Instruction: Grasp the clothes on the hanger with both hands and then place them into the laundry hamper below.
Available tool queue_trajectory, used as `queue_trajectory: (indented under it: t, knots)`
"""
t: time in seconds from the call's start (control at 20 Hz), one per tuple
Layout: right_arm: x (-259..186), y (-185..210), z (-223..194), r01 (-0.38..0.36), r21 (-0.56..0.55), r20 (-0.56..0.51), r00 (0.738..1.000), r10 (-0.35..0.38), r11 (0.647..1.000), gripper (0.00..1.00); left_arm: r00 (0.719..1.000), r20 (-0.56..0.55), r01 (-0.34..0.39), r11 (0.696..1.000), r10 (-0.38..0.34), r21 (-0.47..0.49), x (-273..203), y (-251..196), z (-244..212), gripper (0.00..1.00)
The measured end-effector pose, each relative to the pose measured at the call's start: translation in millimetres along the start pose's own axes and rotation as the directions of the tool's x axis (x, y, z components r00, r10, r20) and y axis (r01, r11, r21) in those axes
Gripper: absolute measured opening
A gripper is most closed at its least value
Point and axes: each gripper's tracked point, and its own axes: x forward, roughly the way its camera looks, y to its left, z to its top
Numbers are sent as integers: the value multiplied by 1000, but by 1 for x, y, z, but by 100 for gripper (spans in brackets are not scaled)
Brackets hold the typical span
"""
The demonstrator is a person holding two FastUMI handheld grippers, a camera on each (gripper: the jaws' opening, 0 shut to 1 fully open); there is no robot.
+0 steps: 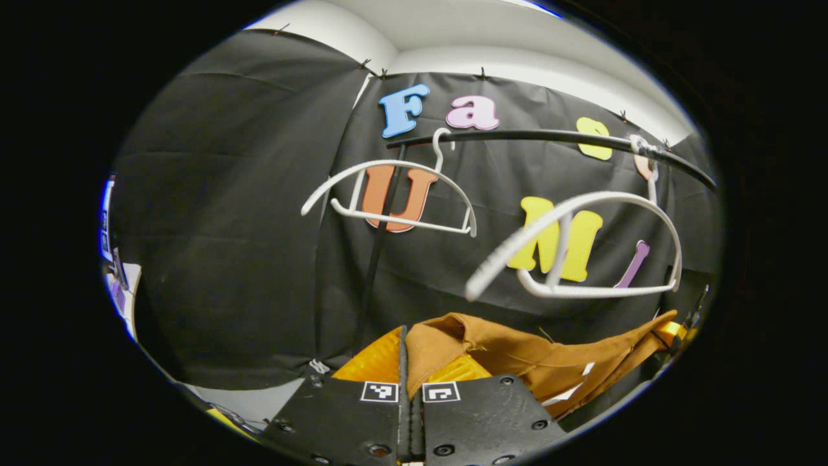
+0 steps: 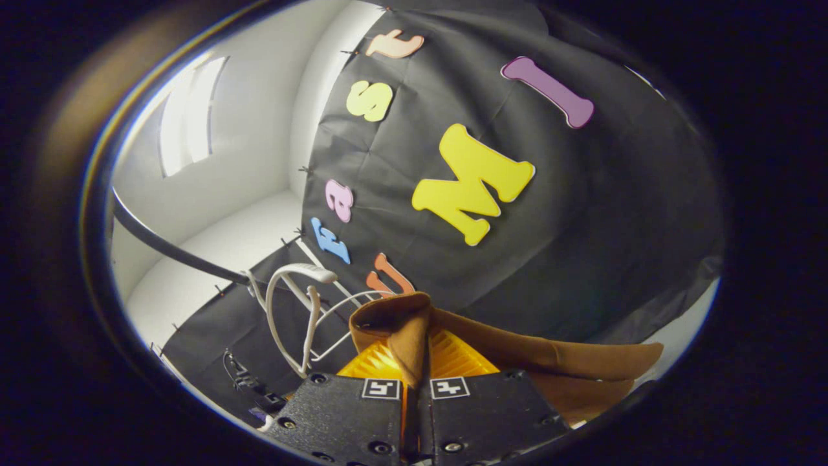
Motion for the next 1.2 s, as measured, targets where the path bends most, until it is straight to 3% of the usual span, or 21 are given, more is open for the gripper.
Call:
queue_trajectory:
  t: [0.1,0.6,0.65,0.7,0.75,0.8,0.95,1.2]
  knots:
    - [-5,9,-11,-11,-5,-31,999,11,1000,4,1000,-15,12,999,-11,31,-7,-7,-10,5]
    - [-4,106,-67,-152,-130,-172,977,129,980,4,984,-45,174,977,-170,120,-49,-106,1,5]
    - [-4,115,-71,-159,-144,-180,975,132,977,4,984,-47,179,975,-175,128,-55,-112,2,0]
    - [-6,123,-77,-159,-156,-190,973,128,975,4,981,-56,190,973,-184,132,-61,-119,3,4]
    - [-7,130,-80,-161,-167,-197,972,127,973,4,979,-59,200,970,-194,136,-68,-125,4,0]
    - [-8,137,-83,-161,-178,-203,971,124,971,4,977,-62,212,967,-205,139,-74,-131,6,4]
    - [-9,159,-98,-178,-228,-232,965,124,957,4,973,-70,228,963,-219,145,-86,-140,3,0]
    - [-19,144,-139,-129,-285,-320,947,33,950,5,971,-126,222,962,-203,161,-101,-137,-26,0]
